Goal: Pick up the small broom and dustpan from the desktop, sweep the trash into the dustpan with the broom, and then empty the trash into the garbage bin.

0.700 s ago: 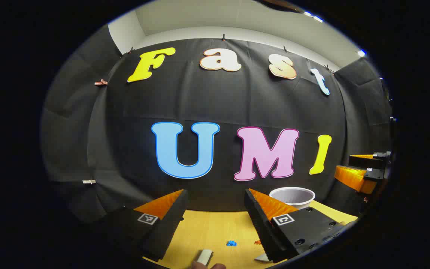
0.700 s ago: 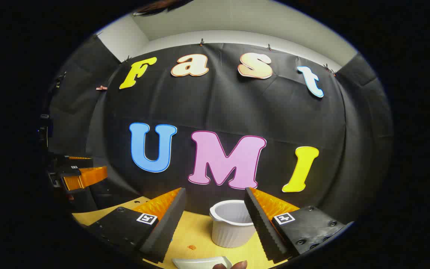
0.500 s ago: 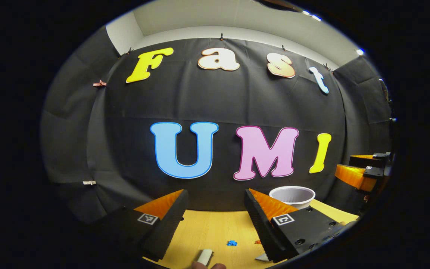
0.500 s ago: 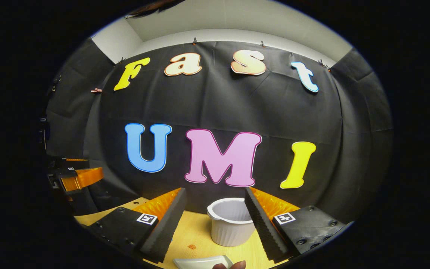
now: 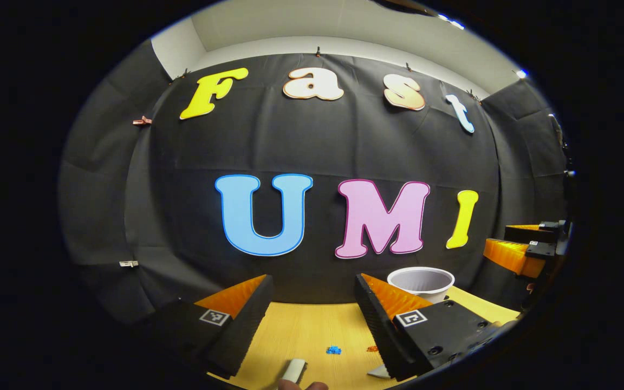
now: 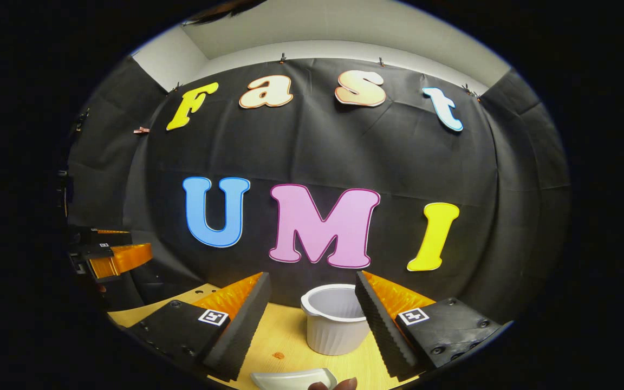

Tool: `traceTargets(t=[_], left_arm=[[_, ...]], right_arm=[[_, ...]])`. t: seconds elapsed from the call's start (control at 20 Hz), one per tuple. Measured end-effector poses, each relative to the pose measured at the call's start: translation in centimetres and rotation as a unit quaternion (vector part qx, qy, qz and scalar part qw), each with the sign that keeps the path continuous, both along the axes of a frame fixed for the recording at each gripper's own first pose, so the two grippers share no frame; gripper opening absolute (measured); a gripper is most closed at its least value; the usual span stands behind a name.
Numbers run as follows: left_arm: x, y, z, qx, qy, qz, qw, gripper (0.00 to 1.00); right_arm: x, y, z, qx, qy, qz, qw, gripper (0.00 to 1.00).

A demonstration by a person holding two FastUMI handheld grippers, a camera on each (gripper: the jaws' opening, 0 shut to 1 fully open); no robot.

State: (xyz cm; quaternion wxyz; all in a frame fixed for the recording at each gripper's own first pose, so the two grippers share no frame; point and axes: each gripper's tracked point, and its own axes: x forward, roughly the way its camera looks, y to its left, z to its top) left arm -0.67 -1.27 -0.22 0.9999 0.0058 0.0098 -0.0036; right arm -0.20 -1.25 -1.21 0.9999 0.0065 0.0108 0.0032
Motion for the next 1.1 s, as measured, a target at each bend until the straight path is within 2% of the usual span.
traceTargets(t=[0.15,0.3,0.4,0.5,0.7,0.85,1.0,1.1], left_arm=[[-0.2,0.2,-0.4,0.002,0.003,0.001,1.000,0.95],[-0.4,0.8,-1.1,0.002,0.009,0.004,1.000,0.95],[-0.7,1.1,-2.2,-0.001,0.021,0.005,1.000,0.95],[-1.1,1.5,-3.2,-0.002,0.031,0.007,0.999,0.95],[-1.6,2.0,-5.0,-0.017,0.051,0.011,0.998,0.95],[-2.5,2.1,-6.0,-0.020,0.062,0.015,0.998,0.95],[-3.0,2.4,-6.2,-0.014,0.064,0.020,0.998,0.95],[-3.3,2.8,-6.6,-0.017,0.069,0.025,0.997,0.95]], right_arm=[[-0.4,0.6,-1.4,-0.005,0.026,0.024,0.999,0.97],[-2.4,0.8,-5.9,-0.018,0.108,0.065,0.992,0.97],[-4.2,0.4,-9.7,-0.029,0.173,0.085,0.981,0.97],[-6.4,0.2,-13.9,-0.044,0.239,0.108,0.964,0.97],[-10.2,0.4,-22.1,-0.071,0.351,0.150,0.921,0.96],[-11.5,0.0,-27.0,-0.087,0.421,0.162,0.888,0.96],[-13.8,-0.5,-33.4,-0.090,0.486,0.169,0.853,0.96],[-14.6,-0.4,-36.9,-0.079,0.519,0.169,0.834,0.96]])
